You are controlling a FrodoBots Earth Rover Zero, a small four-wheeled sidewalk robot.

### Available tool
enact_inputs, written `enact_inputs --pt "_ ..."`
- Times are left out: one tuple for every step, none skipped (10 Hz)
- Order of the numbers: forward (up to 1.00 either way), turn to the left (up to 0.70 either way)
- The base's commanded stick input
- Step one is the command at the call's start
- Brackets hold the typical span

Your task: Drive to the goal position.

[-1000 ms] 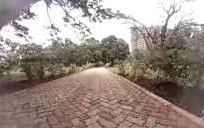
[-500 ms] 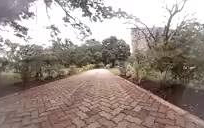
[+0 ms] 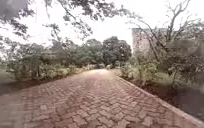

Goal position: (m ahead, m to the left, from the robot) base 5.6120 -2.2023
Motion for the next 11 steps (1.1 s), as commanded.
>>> enact_inputs --pt "0.70 0.00" --pt "0.70 0.00" --pt "0.70 0.00" --pt "0.70 0.00" --pt "0.70 0.00" --pt "0.70 0.00" --pt "0.70 0.00" --pt "0.70 0.00" --pt "0.70 0.00" --pt "0.70 0.00" --pt "0.70 0.00"
